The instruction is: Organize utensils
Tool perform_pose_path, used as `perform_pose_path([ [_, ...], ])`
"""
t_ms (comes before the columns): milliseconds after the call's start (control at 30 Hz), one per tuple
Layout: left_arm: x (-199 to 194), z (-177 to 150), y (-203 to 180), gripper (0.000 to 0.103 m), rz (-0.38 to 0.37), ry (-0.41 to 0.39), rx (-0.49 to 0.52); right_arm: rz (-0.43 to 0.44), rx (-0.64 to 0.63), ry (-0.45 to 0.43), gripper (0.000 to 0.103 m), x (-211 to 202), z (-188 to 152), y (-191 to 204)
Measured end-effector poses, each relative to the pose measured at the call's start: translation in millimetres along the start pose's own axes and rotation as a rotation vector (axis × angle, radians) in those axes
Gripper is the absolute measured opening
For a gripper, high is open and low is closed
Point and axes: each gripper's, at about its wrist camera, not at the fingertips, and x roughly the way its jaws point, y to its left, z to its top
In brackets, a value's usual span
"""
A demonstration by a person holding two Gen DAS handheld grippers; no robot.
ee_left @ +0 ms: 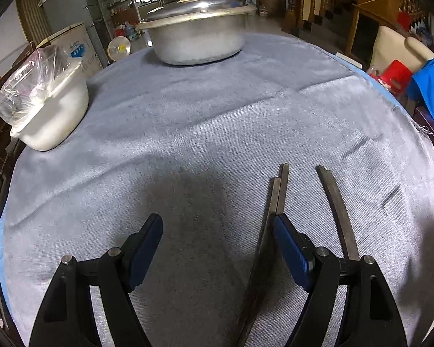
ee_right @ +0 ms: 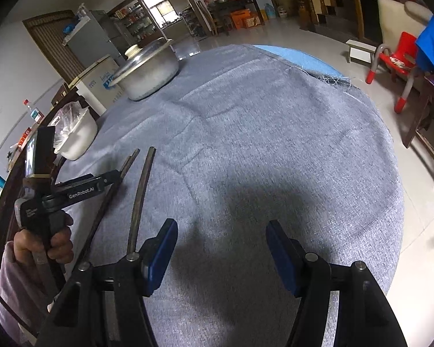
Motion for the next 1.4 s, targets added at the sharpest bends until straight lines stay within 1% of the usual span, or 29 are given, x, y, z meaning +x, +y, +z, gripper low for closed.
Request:
perform_pose_path([
  [133, -1, -1, -4, 0.08, 0.002, -0.002, 0.021, 0.007, 0.002, 0.004, 0.066, 2, 1, 2],
  [300, 0, -1, 3, 0.082, 0.019, 0.004, 0.012, 0.013, -0.016, -0.002, 0.066, 1, 2, 7],
  [333, 1, 1, 5, 0.082, 0.028, 0.006, 0.003, 0.014, -0.019, -0.002, 0.066, 1, 2, 8],
  [367, 6, 1, 10, 0.082, 0.066, 0.028, -0.009, 0.013, -0.022, -0.002, 0.066, 1, 2, 9],
  [400, 9, 1, 15, 0.083, 0.071, 0.044, -0.022, 0.012, -0.027, -0.004, 0.066, 0, 2, 10],
  [433, 11, 0, 23, 0.082, 0.044, 0.043, -0.054, 0.012, -0.03, -0.004, 0.066, 1, 2, 10],
  [467, 11, 0, 28, 0.082, 0.038, 0.047, -0.07, 0.01, -0.032, -0.004, 0.066, 1, 2, 11],
  [567, 11, -2, 45, 0.081, 0.113, 0.055, -0.117, 0.006, -0.048, -0.01, 0.066, 3, 7, 14],
  [600, 11, -3, 51, 0.081, 0.108, 0.062, -0.137, 0.007, -0.056, -0.014, 0.066, 4, 10, 16],
  [633, 11, -4, 55, 0.079, 0.097, 0.068, -0.152, 0.013, -0.074, -0.022, 0.062, 6, 15, 20],
  [667, 11, -5, 57, 0.078, 0.091, 0.07, -0.158, 0.022, -0.098, -0.021, 0.052, 10, 20, 25],
  [700, 11, -6, 59, 0.077, 0.094, 0.074, -0.162, 0.025, -0.112, -0.014, 0.044, 14, 23, 29],
  [733, 11, -6, 60, 0.076, 0.098, 0.076, -0.164, 0.038, -0.123, 0.001, 0.042, 21, 30, 34],
  [767, 10, -7, 61, 0.071, 0.09, 0.077, -0.167, 0.062, -0.128, 0.018, 0.042, 29, 37, 39],
  [833, 12, -7, 60, 0.07, 0.08, 0.076, -0.169, 0.09, -0.148, 0.053, 0.04, 43, 48, 50],
  [967, 14, -5, 58, 0.07, 0.085, 0.063, -0.158, 0.117, -0.19, 0.092, 0.04, 66, 57, 69],
  [1033, 16, -4, 58, 0.07, 0.082, 0.058, -0.151, 0.104, -0.21, 0.127, 0.04, 80, 57, 79],
  [1133, 17, -4, 61, 0.071, 0.067, 0.057, -0.154, 0.113, -0.218, 0.16, 0.04, 93, 52, 89],
  [1167, 15, -6, 62, 0.071, 0.062, 0.057, -0.158, 0.103, -0.231, 0.144, 0.04, 94, 50, 93],
  [1267, 16, -7, 63, 0.071, 0.057, 0.05, -0.16, 0.078, -0.272, 0.133, 0.041, 95, 47, 99],
  [1400, 11, -12, 62, 0.071, 0.066, 0.035, -0.153, 0.056, -0.341, 0.145, 0.041, 96, 41, 107],
])
